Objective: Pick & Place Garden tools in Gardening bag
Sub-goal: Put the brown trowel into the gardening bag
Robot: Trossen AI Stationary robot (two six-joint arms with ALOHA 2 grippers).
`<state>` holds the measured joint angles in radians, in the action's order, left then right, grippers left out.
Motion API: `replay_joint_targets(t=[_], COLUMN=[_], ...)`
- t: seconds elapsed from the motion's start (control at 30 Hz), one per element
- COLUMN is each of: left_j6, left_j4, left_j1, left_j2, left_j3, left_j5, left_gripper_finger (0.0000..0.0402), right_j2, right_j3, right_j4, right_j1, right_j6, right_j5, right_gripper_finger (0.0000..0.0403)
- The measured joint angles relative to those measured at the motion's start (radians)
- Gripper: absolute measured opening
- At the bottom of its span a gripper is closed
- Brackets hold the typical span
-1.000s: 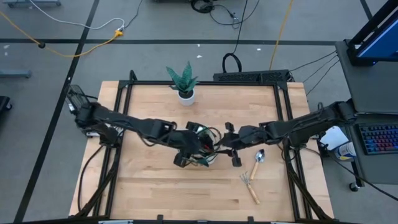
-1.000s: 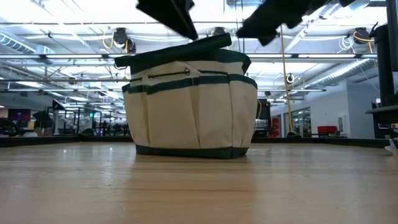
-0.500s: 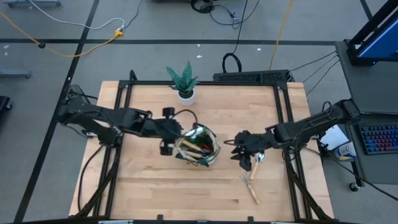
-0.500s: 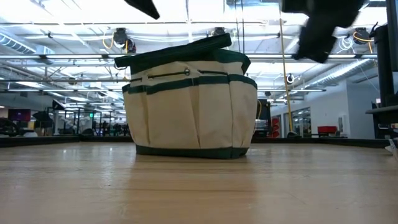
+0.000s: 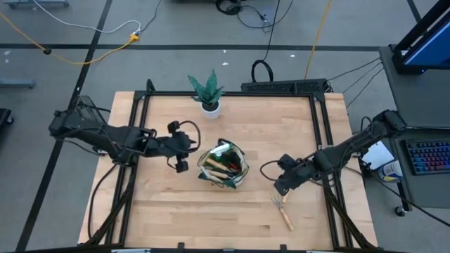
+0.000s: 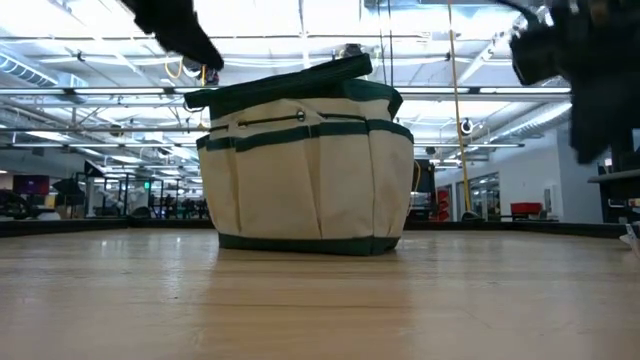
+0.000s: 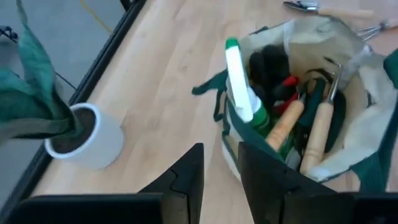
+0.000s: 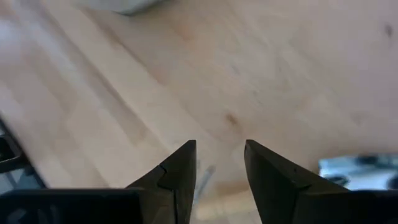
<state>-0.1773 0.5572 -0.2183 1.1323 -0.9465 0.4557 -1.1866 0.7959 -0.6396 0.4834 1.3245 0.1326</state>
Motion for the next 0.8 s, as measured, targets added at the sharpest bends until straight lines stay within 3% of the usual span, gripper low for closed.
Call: replay_joint_targets(t=[0.23,0.53,0.8], left_j6=[-0.016,-0.132,-0.108], left_j4=[-0.254,-0.424,-0.544], left_j1=[0.0,0.001,0.002], left_j2=[0.007,0.009,0.008], left_j3=[0.162,0.285,0.335], left_j5=[0.0,-0.001,0.018], left_gripper_finger=[0.0102,0.0102,0.0102], right_j2=[-0.001,0.002,-0.014], right_j3=[-0.112,-0.12,-0.154], right_j4=[0.038,0.038,0.055], right_j1=[0.047,0.118,0.183], right_j6=[0.188,0.425,0.66], right_j5=[-0.004,-0.032,-0.007], right_gripper_finger=[0.013,0.013,0.013])
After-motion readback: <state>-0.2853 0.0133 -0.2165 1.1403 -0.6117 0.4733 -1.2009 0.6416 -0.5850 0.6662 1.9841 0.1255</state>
